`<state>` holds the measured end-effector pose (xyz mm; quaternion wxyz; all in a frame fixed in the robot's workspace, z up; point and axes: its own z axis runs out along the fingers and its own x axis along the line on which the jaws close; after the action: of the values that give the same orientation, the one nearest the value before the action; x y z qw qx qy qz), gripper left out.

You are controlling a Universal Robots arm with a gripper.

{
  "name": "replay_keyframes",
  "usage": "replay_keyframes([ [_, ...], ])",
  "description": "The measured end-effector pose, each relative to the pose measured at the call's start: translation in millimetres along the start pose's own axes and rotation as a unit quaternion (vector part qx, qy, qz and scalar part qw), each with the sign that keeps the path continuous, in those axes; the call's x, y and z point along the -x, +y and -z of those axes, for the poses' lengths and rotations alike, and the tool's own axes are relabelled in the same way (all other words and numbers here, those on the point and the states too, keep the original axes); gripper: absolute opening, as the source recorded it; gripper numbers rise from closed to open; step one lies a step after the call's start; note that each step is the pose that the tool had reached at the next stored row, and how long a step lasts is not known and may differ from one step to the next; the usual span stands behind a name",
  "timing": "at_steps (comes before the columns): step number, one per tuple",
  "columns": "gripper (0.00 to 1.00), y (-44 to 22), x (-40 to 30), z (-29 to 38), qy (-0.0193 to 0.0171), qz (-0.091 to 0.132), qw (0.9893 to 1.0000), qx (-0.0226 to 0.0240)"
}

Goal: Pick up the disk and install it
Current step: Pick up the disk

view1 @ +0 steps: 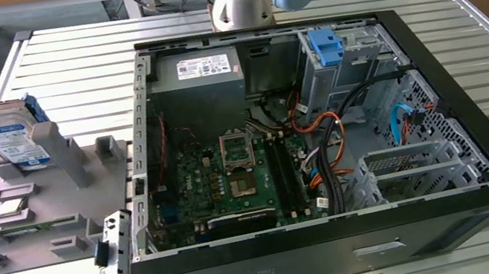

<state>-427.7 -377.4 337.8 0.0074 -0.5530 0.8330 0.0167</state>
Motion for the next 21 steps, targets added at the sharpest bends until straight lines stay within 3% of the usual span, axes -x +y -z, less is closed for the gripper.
replay_keyframes([
  [7, 0.11, 0.1, 0.3, -0.4, 0.0004, 0.031, 0.9995, 0.0010],
  [13, 0.11, -0.9, 1.2, -0.4, 0.0004, 0.034, 0.9994, 0.0012],
  [15, 0.11, -3.1, 2.3, -0.5, 0.0000, 0.048, 0.9988, 0.0017],
  [21, 0.11, -4.1, 2.8, -0.5, -0.0059, 0.073, 0.9973, 0.0048],
])
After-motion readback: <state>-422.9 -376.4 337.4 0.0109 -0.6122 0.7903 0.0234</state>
